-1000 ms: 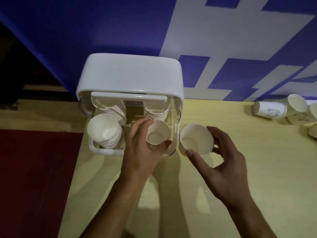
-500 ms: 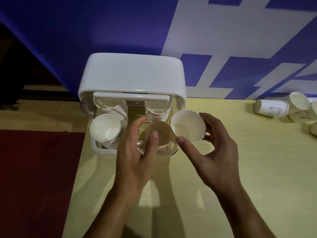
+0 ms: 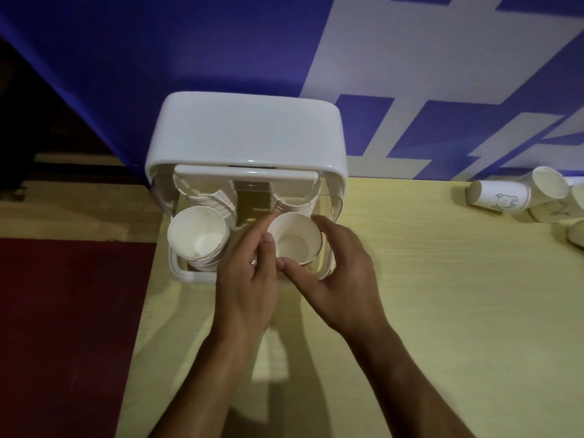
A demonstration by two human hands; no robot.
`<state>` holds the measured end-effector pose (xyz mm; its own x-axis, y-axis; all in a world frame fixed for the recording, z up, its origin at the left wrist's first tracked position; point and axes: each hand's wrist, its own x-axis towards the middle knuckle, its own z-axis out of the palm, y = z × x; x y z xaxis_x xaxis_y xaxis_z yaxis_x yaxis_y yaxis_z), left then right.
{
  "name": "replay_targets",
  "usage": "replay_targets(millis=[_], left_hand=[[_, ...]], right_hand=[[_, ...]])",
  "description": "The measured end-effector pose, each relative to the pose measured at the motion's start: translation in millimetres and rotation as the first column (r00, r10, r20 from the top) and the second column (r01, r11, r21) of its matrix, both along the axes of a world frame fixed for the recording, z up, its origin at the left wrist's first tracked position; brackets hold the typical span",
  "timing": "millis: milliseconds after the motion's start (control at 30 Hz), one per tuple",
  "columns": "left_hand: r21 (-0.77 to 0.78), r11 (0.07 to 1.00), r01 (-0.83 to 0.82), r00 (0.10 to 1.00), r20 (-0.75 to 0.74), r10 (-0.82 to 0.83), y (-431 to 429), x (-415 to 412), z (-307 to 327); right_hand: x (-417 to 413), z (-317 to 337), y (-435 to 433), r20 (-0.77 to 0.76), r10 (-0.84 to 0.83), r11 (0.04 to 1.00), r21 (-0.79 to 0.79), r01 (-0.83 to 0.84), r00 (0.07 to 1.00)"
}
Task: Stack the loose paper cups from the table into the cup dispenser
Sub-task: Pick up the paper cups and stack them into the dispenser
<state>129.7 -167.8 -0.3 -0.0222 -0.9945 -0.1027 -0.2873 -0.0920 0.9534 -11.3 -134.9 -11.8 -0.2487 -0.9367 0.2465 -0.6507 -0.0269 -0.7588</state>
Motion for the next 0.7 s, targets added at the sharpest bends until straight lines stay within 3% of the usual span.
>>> replay_targets(millis=[133,300,367,467,533,700], left_hand=[[0.083,0.996,0.035,0.996,0.077,-0.041,-3.0,0.0,-12.4],[0.095,0.994,0.059,0.994,0.087,-0.067,-3.9,-3.8,-14.4],[0.018,0.999,0.044,0.988,0.149,-0.046,1.6,-2.0,-10.2],[-0.259,0.963,0.071,0.952,0.306,0.013,14.5,-6.5,7.0],[-0.365,0.924,0.112,0.951,0.308,0.007,23.0,-25.5,24.9],[-0.445,0.815,0.371,0.923,0.277,-0.268,13.7,-138.6,44.5]], right_hand=[[-5.8,-17.7,-3.9,-0.132,-0.007,0.996,0.088,0.018,0.991],[-7.6,-20.5,-1.0,-0.133,-0.027,0.992,0.118,0.043,0.991],[-10.1,-15.7,4.7,-0.121,-0.052,0.993,0.099,0.064,0.991],[-29.5,-5.0,19.4,-0.096,-0.076,0.991,0.101,0.086,0.993],[-53.8,0.1,32.0,-0.074,-0.116,0.987,0.105,0.123,0.991],[-150.0,4.2,60.0,-0.005,-0.311,0.934,0.184,0.307,0.95]])
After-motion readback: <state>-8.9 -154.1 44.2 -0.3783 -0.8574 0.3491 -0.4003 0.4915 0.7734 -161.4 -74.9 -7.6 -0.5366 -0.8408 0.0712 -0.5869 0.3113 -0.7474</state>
